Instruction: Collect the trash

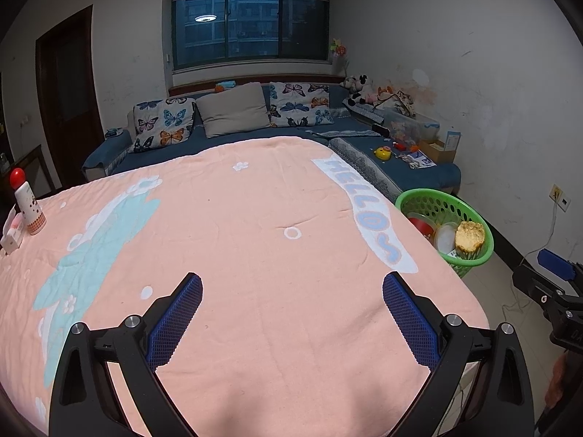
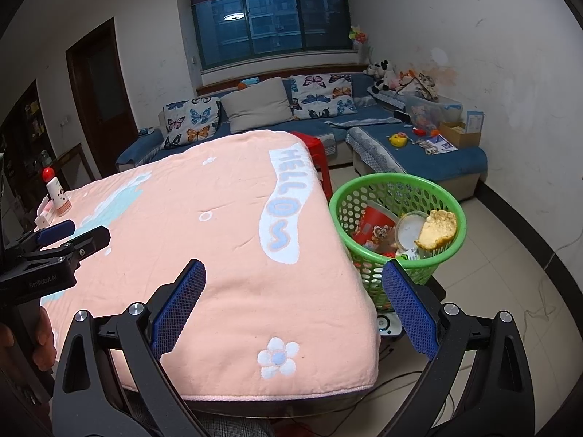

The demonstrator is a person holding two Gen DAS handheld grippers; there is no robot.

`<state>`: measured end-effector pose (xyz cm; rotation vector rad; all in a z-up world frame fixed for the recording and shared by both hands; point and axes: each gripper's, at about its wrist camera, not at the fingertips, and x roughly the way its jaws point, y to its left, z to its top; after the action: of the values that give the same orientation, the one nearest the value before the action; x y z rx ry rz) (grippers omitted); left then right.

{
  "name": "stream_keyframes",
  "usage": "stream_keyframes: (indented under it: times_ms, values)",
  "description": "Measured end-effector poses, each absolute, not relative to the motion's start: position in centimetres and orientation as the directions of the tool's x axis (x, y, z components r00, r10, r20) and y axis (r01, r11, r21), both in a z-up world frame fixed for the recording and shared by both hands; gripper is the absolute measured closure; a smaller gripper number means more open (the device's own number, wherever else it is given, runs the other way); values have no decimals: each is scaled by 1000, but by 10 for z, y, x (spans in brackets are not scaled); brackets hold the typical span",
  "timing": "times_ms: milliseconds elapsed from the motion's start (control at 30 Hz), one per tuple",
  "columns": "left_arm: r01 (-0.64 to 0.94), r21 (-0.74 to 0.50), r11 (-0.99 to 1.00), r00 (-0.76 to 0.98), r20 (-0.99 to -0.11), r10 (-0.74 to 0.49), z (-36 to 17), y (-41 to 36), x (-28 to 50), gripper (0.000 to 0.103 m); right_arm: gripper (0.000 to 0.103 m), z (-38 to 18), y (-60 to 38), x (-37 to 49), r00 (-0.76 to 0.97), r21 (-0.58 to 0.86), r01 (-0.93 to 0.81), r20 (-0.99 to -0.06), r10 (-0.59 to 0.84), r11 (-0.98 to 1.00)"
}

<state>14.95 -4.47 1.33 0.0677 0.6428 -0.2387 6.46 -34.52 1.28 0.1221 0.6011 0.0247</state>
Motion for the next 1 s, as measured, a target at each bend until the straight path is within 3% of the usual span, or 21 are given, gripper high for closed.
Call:
stream_keyframes:
  times_ms: [1000]
  values:
    - [235, -13, 972, 771, -607, -194, 6, -41, 150, 7, 6, 10, -345, 64, 822, 118, 14, -566, 56, 993]
